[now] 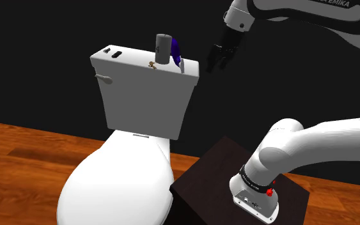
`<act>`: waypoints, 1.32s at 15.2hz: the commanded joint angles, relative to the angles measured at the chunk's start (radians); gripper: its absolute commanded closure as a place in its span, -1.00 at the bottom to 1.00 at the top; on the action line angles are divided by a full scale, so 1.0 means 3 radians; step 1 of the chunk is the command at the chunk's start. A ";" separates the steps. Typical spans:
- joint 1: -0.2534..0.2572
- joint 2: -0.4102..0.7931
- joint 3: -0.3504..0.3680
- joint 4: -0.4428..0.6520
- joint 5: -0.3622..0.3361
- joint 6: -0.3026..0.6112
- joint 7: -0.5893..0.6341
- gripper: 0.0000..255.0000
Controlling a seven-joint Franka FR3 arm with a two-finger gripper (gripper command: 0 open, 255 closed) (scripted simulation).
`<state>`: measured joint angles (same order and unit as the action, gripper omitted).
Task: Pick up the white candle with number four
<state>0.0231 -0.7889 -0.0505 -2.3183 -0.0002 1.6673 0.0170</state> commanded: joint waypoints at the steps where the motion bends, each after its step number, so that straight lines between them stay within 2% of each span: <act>1: 0.0000 0.0000 0.0000 0.0000 0.0000 0.0000 0.0000 -1.00; 11: 0.0177 0.1073 -0.0219 0.0831 -0.0212 0.0570 -0.0788 -1.00; 20: 0.0315 0.2047 -0.0320 0.1890 -0.0204 0.0798 -0.1463 -1.00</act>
<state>0.1127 -0.2086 -0.1458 -1.7993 -0.0631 1.9094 -0.3995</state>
